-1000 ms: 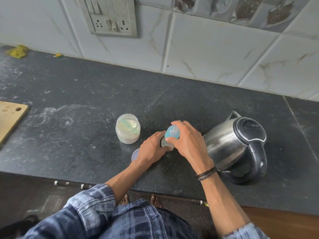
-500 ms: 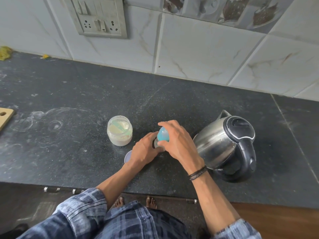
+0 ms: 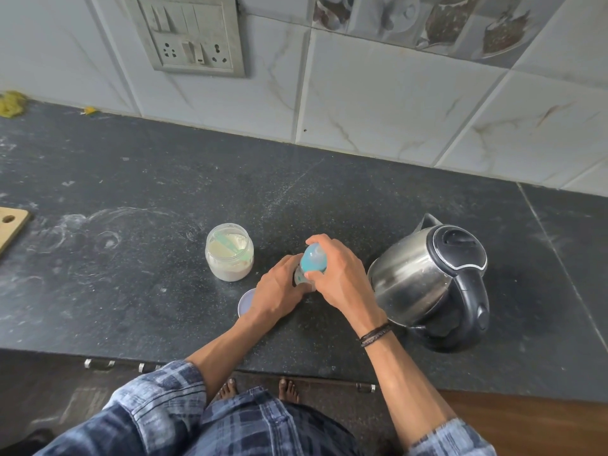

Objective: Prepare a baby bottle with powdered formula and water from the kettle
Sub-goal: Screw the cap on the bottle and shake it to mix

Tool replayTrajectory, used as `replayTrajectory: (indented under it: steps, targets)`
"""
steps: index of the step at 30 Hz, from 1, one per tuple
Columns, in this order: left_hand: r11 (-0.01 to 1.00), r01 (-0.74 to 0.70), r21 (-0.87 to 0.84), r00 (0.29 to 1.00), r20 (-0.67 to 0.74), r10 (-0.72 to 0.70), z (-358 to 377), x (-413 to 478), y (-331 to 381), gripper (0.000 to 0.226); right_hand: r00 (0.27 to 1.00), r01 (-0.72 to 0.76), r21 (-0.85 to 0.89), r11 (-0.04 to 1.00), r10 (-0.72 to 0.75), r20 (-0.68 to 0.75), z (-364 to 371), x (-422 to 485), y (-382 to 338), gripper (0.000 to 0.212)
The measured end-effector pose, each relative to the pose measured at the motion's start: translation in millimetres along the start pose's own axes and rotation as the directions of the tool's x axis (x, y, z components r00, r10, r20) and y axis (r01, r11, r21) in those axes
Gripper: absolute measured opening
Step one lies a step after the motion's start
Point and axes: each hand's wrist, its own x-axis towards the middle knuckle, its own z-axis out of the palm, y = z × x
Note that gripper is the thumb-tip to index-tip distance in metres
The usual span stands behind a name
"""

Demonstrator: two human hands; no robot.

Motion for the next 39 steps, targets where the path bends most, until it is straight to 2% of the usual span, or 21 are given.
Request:
replayTrajectory:
  steps: [5, 8, 12, 17, 20, 25, 29, 39]
  targets:
    - [1.000, 0.005, -0.024, 1.000, -0.005, -0.006, 0.5, -0.9, 2.0, 0.048, 0.997, -0.041, 0.174, 0.984, 0.053, -0.064, 11.9, -6.0, 8.5, 0.063]
    - [0.999, 0.015, -0.037, 1.000, 0.004, -0.015, 0.4, 0.0, 1.9, 0.052, 0.997, -0.071, 0.309, 0.948, 0.079, -0.014, 7.5, -5.5, 14.9, 0.070]
    - [0.998, 0.033, -0.052, 0.999, 0.036, -0.032, 0.4, 2.4, 2.8, 0.055, 0.999, -0.044, 0.371, 0.928, 0.039, 0.022, 5.3, -4.6, 20.3, 0.071]
    - [0.997, 0.044, -0.058, 0.997, 0.071, -0.039, 0.1, 5.2, 2.2, 0.052, 0.997, -0.041, 0.431, 0.902, 0.067, -0.045, 14.1, -6.1, 23.3, 0.071]
    - [0.997, 0.053, -0.064, 0.996, 0.075, -0.048, 0.3, 5.9, 0.9, 0.052, 0.997, -0.038, 0.437, 0.899, 0.061, -0.038, 15.6, -4.1, 27.5, 0.074]
    - [0.997, 0.043, -0.069, 0.997, 0.061, -0.038, 1.9, 6.0, -2.2, 0.052, 0.998, -0.045, 0.406, 0.913, 0.024, 0.057, 12.1, 3.1, 34.8, 0.071]
    - [0.997, 0.023, -0.072, 0.998, 0.063, -0.018, 2.1, 7.7, -3.5, 0.054, 1.000, -0.018, 0.401, 0.916, 0.014, 0.013, 14.6, 5.9, 38.8, 0.062]
    - [0.996, -0.003, -0.085, 0.999, 0.041, 0.006, 4.2, 7.8, -5.7, 0.051, 0.999, -0.026, 0.348, 0.937, 0.031, -0.011, 22.9, 7.3, 43.1, 0.061]
